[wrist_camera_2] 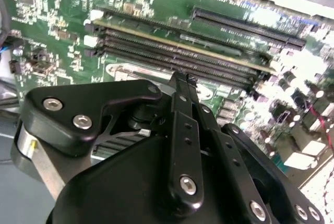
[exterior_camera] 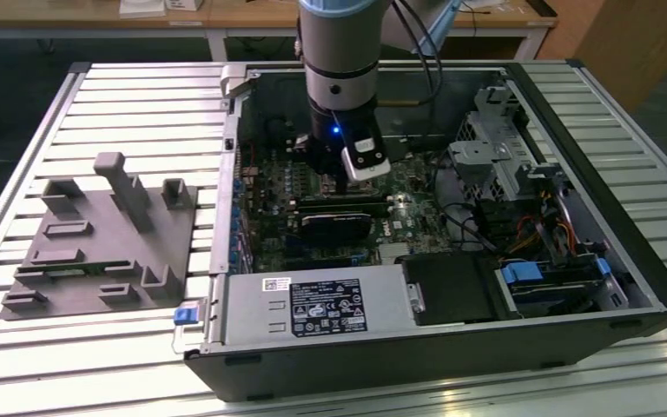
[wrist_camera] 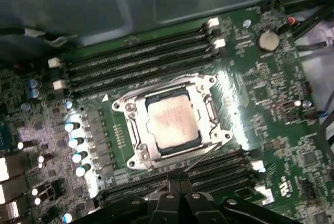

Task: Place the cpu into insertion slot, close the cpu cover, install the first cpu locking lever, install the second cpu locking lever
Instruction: 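Install the second cpu locking lever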

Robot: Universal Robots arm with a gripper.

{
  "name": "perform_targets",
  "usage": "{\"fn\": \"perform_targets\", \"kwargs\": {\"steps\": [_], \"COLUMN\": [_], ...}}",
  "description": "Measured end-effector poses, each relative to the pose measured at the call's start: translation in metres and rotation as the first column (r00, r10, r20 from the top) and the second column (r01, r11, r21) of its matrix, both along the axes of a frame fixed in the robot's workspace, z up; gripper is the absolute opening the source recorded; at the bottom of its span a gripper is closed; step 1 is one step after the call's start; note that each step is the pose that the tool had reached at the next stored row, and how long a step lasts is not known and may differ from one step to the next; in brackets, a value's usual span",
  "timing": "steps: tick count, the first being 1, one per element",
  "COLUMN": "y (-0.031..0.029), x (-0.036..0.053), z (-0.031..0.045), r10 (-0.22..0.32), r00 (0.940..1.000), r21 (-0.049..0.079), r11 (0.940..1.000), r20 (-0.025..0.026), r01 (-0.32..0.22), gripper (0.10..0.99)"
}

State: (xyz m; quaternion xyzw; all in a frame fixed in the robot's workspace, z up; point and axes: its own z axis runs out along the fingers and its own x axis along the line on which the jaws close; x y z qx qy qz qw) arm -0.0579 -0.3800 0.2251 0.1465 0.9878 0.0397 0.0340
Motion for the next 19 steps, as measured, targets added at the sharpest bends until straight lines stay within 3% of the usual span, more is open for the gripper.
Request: {"fn": "perform_targets", "kwargs": {"steps": [6,7,11,16,19], "y": [-0.0014,-0.0016,-0.0019,-0.0058,-0.0084], "x": [-0.0005,-0.0008,-0.0023,-0.0056,-0.008], "z": [-0.0012,-0.0015,-0.0031,-0.0053,-0.0068], "r10": [0.0,0.001,0.002,0.002,0.003], "r00": [1.0,1.0,1.0,1.0,1.0], "r21": [0.001,0.006,0.047,0.068,0.091], "r11": [1.0,1.0,0.9989,0.9977,0.9959], "r20": [-0.0001,0.0001,0.0008,0.0009,0.0013], "r01": [0.0,-0.001,-0.002,-0.002,-0.003], "gripper": [0.106,0.106,0.106,0.106,0.106]}}
